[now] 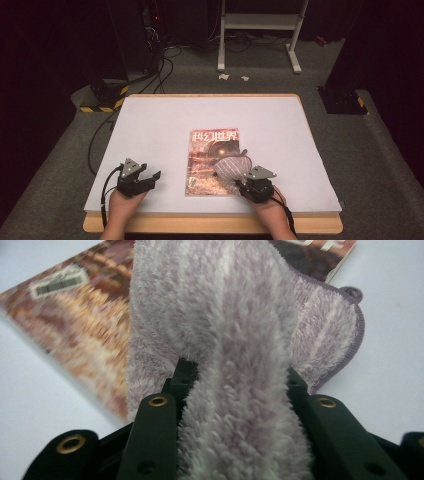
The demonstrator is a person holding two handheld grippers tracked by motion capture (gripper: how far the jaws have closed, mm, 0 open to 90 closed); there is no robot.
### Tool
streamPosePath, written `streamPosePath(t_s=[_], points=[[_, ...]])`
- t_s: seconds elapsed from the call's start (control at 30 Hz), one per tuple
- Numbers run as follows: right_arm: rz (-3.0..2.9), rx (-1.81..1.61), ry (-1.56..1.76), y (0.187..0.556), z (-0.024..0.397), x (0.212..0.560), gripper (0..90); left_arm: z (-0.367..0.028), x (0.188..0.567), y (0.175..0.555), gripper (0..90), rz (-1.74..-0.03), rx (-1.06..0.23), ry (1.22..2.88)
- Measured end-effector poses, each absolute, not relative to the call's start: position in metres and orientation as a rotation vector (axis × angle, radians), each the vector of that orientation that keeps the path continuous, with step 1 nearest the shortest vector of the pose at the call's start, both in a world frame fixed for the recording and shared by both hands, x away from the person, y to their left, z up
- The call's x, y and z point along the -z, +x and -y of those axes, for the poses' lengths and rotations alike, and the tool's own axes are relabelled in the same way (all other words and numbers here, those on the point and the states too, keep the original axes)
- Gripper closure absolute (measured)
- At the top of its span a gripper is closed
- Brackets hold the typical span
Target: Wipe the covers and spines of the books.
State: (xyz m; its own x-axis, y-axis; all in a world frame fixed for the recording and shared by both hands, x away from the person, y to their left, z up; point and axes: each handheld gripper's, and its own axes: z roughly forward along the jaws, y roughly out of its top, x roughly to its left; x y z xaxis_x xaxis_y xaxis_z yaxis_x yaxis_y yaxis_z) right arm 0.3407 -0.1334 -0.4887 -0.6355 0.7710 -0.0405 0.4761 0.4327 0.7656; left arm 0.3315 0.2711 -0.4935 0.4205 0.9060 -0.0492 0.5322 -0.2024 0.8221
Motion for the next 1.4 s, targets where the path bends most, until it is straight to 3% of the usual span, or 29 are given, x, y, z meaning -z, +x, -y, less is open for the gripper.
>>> streamPosePath(t_s=[0.57,1.07,1.4], points=[[-2.350,-0.997,1.073,0.393,0.094,0.487,64.1,-0.270,0.493,0.332,34.0,-1.217,-0.593,1.877],[-2.471,-1.019,0.887,0.392,0.012,0.487,64.1,-0.272,0.492,0.333,34.0,-1.219,-0.594,1.871],[-2.470,-1.029,0.899,0.397,0.013,0.488,63.7,-0.274,0.493,0.333,34.1,-1.222,-0.597,1.876]])
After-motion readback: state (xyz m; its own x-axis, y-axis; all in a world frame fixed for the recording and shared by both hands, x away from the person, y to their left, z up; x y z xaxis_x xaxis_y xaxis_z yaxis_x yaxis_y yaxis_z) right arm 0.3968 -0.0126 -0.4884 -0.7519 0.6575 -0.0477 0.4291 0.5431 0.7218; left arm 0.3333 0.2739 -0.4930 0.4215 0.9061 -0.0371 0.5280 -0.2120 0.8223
